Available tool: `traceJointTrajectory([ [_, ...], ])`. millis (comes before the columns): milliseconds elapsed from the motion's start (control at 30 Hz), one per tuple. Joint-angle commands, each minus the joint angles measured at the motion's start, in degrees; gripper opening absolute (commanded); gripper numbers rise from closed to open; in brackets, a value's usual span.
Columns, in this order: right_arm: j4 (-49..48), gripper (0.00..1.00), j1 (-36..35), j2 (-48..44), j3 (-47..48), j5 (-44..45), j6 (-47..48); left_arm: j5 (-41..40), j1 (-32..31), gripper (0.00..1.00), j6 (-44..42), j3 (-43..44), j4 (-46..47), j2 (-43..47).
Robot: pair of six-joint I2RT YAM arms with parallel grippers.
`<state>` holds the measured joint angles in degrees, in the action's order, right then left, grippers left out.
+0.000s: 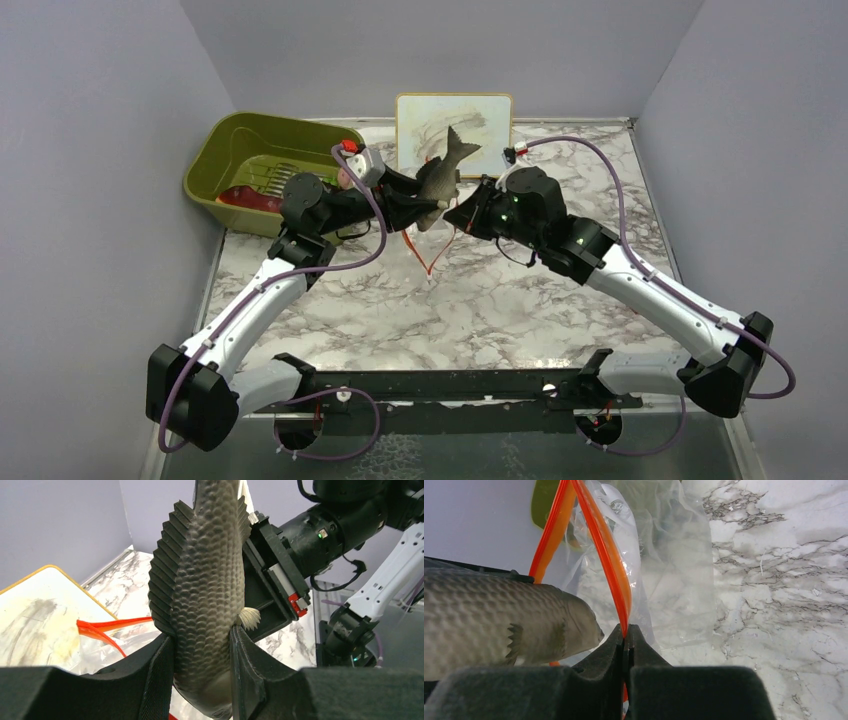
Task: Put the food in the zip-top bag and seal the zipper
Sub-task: Place the fake fish in the zipper food storage bag.
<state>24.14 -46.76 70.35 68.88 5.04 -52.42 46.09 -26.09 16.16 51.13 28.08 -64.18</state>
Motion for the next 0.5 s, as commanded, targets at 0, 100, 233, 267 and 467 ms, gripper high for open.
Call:
traceJointTrajectory([
  [0, -1.72, 0.01, 0.31, -2.42, -1.02, -0.56, -0.68, 1.97, -0.33, 0.25, -5.14, -0.61, 2.51, 1.25],
  [100, -1.63, 0.01, 0.27, -2.83, -0.87, -0.3, -0.62, 2.22, -0.34, 0.27, -5.62, -0.91, 2.49, 1.25],
  [233, -1.87, 0.01, 0.29, -3.13, -0.88, -0.69, -0.64, 3.02, -0.37, 0.31, -6.66, -1.6, 2.51, 1.18],
  [267, -2.0, 0.01, 0.27, -3.29, -1.0, -0.63, -0.8, 3.34, -0.36, 0.31, -6.74, -1.77, 2.51, 1.16],
  [467, -1.81, 0.01, 0.27, -4.48, -1.79, 0.72, -1.38, 3.7, -0.39, 0.34, -6.92, -2.97, 2.51, 1.59],
])
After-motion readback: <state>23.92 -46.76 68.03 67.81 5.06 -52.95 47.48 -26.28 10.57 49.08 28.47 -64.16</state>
